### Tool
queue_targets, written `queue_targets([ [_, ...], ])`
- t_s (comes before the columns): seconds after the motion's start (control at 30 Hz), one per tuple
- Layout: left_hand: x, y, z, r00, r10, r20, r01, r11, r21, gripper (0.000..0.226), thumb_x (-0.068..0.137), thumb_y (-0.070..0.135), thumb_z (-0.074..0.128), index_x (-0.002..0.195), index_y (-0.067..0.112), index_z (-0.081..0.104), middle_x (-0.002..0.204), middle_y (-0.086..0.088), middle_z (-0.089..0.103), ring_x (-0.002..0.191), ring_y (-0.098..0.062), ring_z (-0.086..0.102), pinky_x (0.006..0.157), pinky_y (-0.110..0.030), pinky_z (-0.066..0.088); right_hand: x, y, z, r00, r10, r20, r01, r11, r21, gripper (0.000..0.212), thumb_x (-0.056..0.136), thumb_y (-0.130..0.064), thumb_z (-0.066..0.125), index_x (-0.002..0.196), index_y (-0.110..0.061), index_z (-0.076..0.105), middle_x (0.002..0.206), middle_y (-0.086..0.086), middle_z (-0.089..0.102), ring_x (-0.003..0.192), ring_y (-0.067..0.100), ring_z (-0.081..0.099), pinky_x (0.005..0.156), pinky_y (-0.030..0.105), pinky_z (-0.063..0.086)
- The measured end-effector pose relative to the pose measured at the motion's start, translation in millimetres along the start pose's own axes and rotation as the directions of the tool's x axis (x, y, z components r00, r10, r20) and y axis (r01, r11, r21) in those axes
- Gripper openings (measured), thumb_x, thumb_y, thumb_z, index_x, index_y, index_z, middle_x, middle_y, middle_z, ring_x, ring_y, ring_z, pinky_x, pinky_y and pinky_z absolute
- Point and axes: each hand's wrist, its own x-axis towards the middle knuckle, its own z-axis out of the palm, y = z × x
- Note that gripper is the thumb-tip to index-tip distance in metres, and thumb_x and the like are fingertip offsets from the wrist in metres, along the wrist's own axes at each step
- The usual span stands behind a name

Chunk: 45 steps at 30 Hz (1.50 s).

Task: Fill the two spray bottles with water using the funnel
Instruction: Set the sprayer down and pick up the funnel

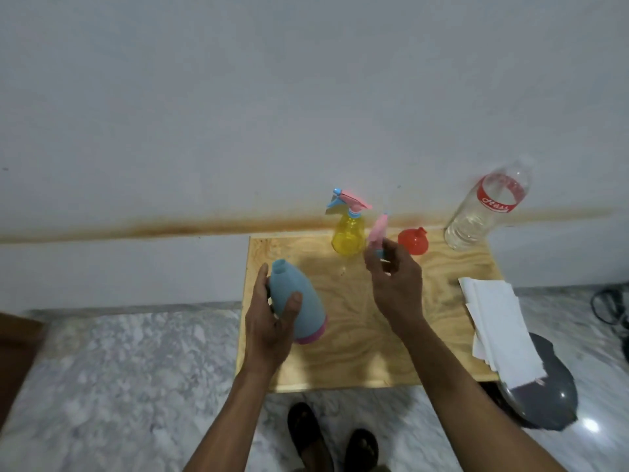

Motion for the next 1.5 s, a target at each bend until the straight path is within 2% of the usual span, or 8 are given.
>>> queue_targets([
  [0.13,-4.9,-35.4,7.1,1.000,0.015,0.012,-0.016,0.994,0.106,0.072,0.080,0.060,0.065,0.142,0.028,0.046,0.132,0.007,0.057,0.119,-0.012,0.058,0.087,-0.035,0.056,-10.7,68.5,23.5,0.994,0.090,0.067,-0.070,0.964,-0.257,0.038,0.086,-0.028,0.077,0.120,-0.014,0.069,0.108,0.004,0.071,0.074,0.009,0.062,0.070,0.016,0.042],
  [0.37,-12.7,-80.7,19.4,0.998,0.038,0.055,-0.050,0.973,0.224,0.053,0.085,0.029,0.071,0.131,0.028,0.045,0.124,0.017,0.052,0.114,0.010,0.050,0.089,-0.009,0.044,-24.7,140.3,58.4,0.950,0.201,0.240,-0.060,0.870,-0.489,0.045,0.082,-0.029,0.078,0.121,-0.010,0.069,0.115,0.012,0.067,0.103,0.029,0.064,0.090,0.034,0.045],
  [0.57,-24.4,-105.1,17.4,0.999,0.020,0.049,-0.031,0.970,0.240,0.054,0.085,0.018,0.076,0.132,0.019,0.048,0.124,0.006,0.053,0.115,0.005,0.051,0.093,-0.018,0.048,-33.2,159.6,71.8,0.926,0.262,0.272,-0.062,0.816,-0.574,0.038,0.086,-0.033,0.071,0.119,-0.014,0.068,0.117,0.009,0.066,0.110,0.028,0.059,0.085,0.033,0.042],
  [0.77,-33.2,-107.4,19.2,0.996,0.038,0.077,-0.057,0.963,0.264,0.054,0.082,0.023,0.075,0.127,0.023,0.045,0.124,0.021,0.047,0.115,0.003,0.050,0.094,-0.013,0.045,-34.4,164.4,72.7,0.923,0.247,0.295,-0.021,0.799,-0.601,0.041,0.089,-0.031,0.070,0.123,-0.012,0.064,0.122,0.008,0.062,0.112,0.028,0.057,0.084,0.033,0.042],
  [0.97,-35.3,-107.0,17.8,0.996,0.028,0.090,-0.052,0.957,0.284,0.057,0.083,0.017,0.081,0.129,0.016,0.047,0.123,0.006,0.049,0.117,0.001,0.050,0.095,-0.013,0.044,-36.1,163.3,68.9,0.918,0.265,0.297,-0.036,0.798,-0.601,0.047,0.087,-0.033,0.072,0.127,-0.011,0.062,0.125,0.011,0.061,0.115,0.029,0.056,0.087,0.034,0.043],
  [1.17,-37.2,-103.1,18.5,0.998,-0.006,0.065,-0.011,0.968,0.249,0.060,0.082,0.040,0.078,0.131,0.019,0.048,0.122,0.018,0.048,0.116,0.001,0.052,0.091,-0.013,0.046,-34.3,151.5,58.7,0.897,0.267,0.351,-0.004,0.801,-0.599,0.053,0.085,-0.032,0.075,0.129,-0.007,0.061,0.126,0.014,0.062,0.117,0.031,0.055,0.091,0.035,0.042],
  [1.3,-38.9,-105.5,23.2,0.999,-0.014,0.037,0.005,0.975,0.224,0.066,0.076,0.058,0.071,0.129,0.027,0.047,0.121,0.027,0.046,0.112,-0.001,0.054,0.090,-0.024,0.052,-23.0,141.1,40.1,0.932,0.294,0.214,-0.131,0.819,-0.558,0.043,0.084,-0.040,0.073,0.114,-0.011,0.061,0.112,0.008,0.062,0.104,0.027,0.059,0.078,0.034,0.045],
  [1.5,-38.3,-100.1,41.5,1.000,0.032,-0.001,-0.030,0.957,0.287,0.071,0.074,0.044,0.079,0.131,0.010,0.052,0.121,0.003,0.050,0.109,-0.014,0.054,0.087,-0.036,0.052,61.7,123.8,-1.4,0.983,0.163,-0.081,-0.182,0.860,-0.477,0.044,0.089,-0.026,0.070,0.126,-0.008,0.055,0.117,0.014,0.062,0.109,0.031,0.060,0.079,0.028,0.039],
])
